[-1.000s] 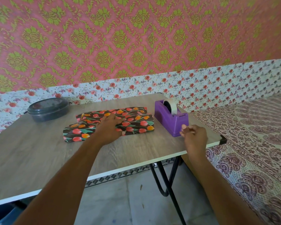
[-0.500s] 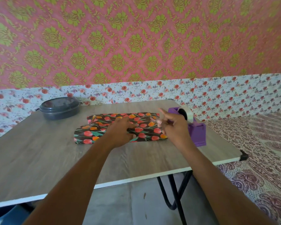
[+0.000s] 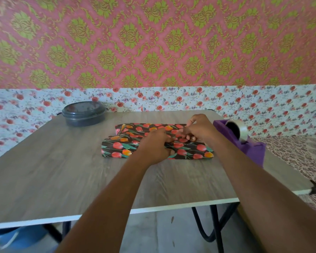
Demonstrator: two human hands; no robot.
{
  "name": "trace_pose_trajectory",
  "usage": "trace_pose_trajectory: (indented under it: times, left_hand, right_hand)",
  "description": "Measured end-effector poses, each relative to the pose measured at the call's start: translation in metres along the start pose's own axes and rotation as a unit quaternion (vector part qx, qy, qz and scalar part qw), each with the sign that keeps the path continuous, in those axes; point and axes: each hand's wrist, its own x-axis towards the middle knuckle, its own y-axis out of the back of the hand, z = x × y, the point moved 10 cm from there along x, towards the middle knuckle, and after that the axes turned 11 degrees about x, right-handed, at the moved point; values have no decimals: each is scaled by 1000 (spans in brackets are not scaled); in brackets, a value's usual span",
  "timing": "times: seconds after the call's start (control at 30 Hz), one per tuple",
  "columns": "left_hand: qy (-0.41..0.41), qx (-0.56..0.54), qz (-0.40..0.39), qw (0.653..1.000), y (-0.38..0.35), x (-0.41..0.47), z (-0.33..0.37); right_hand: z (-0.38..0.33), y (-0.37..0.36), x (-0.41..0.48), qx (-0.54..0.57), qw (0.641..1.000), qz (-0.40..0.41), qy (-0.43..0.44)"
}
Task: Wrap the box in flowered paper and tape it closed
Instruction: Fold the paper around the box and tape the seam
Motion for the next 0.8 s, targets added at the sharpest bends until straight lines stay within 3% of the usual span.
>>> trace_pose_trajectory:
  times: [0.17,0.47,0.67,0.8]
  left_hand:
    - [-15,23,-4,1000,-2,0,2]
    - [-24,44,-10,999,2,-5,5]
    - [-15,12,1,1000,8,-10,7]
    - [-17,29,1,999,9,-11,8]
  right_hand:
    - [1,-3,2,-43,999,5,-21]
    - [1,-17,15,-110,985,-56,-120]
    - [-11,-17,14,-247,953,-83,-154]
    - [-19,-20,15,-279,943,-93,-158]
